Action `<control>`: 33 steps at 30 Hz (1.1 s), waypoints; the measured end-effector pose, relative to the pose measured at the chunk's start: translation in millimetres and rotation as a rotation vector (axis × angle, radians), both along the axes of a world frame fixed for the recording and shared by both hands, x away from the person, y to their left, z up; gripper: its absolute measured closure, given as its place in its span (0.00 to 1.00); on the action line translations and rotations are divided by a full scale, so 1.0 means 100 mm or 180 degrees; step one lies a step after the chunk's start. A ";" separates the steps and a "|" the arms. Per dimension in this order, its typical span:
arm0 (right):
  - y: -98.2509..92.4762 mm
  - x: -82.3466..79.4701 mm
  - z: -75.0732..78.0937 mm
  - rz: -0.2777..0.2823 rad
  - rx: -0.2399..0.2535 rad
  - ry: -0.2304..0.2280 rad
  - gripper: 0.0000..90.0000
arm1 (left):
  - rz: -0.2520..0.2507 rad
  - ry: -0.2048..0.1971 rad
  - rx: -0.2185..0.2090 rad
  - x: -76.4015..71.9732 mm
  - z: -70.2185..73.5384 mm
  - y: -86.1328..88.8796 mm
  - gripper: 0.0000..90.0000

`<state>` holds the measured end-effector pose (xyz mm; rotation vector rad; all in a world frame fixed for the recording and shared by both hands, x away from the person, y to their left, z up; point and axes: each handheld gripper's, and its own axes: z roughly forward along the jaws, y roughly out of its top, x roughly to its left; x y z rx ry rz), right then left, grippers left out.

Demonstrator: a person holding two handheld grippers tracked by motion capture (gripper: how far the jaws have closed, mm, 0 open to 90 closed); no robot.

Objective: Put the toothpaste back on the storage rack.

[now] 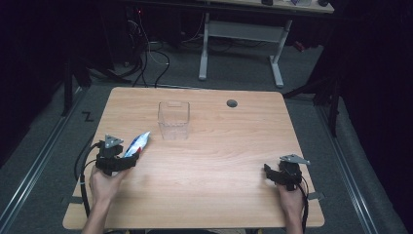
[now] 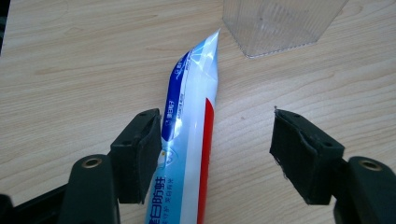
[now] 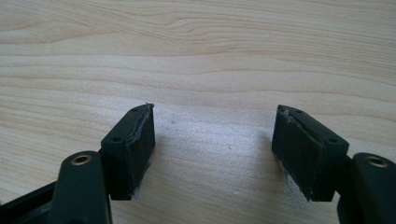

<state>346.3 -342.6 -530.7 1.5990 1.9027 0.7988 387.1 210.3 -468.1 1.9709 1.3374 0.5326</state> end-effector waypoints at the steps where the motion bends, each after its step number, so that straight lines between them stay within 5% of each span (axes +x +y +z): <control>1: 0.00 0.00 0.00 0.0001 0.0000 0.0001 0.34 | 0.0007 -0.0001 0.0023 0.01 0.00 0.00 0.38; 20: 0.00 0.00 0.00 0.0003 -0.0007 -0.0003 0.34 | -0.0146 -0.0015 0.0142 0.28 0.18 -0.07 0.45; 33: 0.00 0.00 0.00 -0.0004 0.0000 0.0004 0.34 | -0.0234 0.0195 0.0328 0.57 0.16 -0.17 0.42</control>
